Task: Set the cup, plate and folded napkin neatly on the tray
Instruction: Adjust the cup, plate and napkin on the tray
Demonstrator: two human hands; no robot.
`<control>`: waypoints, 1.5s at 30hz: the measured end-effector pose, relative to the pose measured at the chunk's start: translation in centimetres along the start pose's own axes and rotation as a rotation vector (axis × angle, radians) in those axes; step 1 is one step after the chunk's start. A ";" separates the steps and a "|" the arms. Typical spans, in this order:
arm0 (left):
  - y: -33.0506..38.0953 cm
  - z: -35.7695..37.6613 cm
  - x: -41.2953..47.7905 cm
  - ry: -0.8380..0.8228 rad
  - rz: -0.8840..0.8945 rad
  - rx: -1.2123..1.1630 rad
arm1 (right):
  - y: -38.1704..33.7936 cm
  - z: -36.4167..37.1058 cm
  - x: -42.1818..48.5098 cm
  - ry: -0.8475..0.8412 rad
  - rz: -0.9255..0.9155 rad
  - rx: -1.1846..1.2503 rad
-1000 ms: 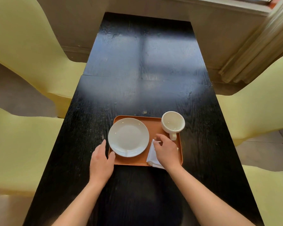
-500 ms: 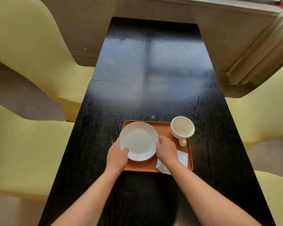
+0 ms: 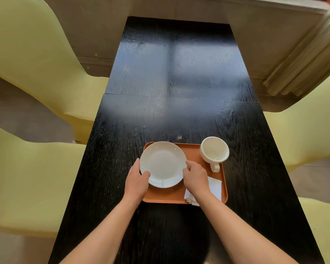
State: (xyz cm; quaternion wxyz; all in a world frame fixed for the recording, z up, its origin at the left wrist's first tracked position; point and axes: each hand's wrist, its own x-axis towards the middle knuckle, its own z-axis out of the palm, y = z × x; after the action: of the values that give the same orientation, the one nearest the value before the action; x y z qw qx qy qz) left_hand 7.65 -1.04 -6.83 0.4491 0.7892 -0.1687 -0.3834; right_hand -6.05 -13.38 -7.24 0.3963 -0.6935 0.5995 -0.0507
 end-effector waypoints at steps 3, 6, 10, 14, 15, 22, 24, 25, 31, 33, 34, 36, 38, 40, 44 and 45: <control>0.2 0.0 0.2 -0.004 -0.005 0.013 | -0.1 -0.1 -0.1 0.004 0.002 0.008; 0.2 0.0 0.7 -0.001 0.005 0.019 | 0.0 -0.1 0.1 0.000 0.018 0.035; 0.2 0.0 0.8 0.004 0.003 0.015 | 0.2 -0.1 0.4 -0.015 0.041 0.064; 0.2 0.1 0.5 0.011 -0.002 -0.002 | 0.2 -0.2 0.5 -0.026 0.035 0.073; 0.3 0.2 0.5 0.025 -0.020 0.003 | 0.2 -0.2 0.5 -0.029 0.032 0.073; 0.4 0.3 0.7 0.025 -0.004 0.052 | 0.5 -0.4 0.5 -0.045 0.015 0.074; 0.1 0.2 0.8 0.021 0.001 0.056 | 0.7 -0.6 0.4 -0.056 0.007 0.084; 0.0 0.3 0.9 0.017 -0.001 0.057 | 0.8 -0.8 0.4 -0.063 0.004 0.093; -0.6 0.9 -0.4 0.202 0.043 0.134 | 1.8 -2.1 -1.1 0.038 -0.020 0.199; -1.1 1.2 -1.5 0.204 0.107 0.162 | 3.4 -2.9 -1.8 0.202 0.050 0.229; -1.3 1.5 -2.1 0.194 0.129 0.177 | 4.3 -3.3 -2.1 0.260 0.092 0.238; -1.7 2.2 -3.3 0.173 0.157 0.200 | 6.1 -4.0 -2.7 0.317 0.160 0.249; -1.9 3.2 -4.5 0.131 0.179 0.222 | 7.9 -4.7 -3.2 0.347 0.188 0.230; -1.9 4.5 -5.6 0.042 0.192 0.252 | 9.3 -5.5 -3.6 0.373 0.209 0.185; -1.4 7.3 -7.2 -0.154 0.172 0.344 | 10.9 -6.5 -4.1 0.281 0.188 0.034; -1.2 7.8 -7.4 -0.189 0.167 0.368 | 10.9 -6.5 -4.2 0.244 0.165 -0.022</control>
State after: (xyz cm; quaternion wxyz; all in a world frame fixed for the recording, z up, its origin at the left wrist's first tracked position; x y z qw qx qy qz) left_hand -3.16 -0.44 -6.87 0.3101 0.8017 -0.3420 -0.3797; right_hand -19.38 -12.58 -7.77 0.3155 -0.6348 0.6989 -0.0953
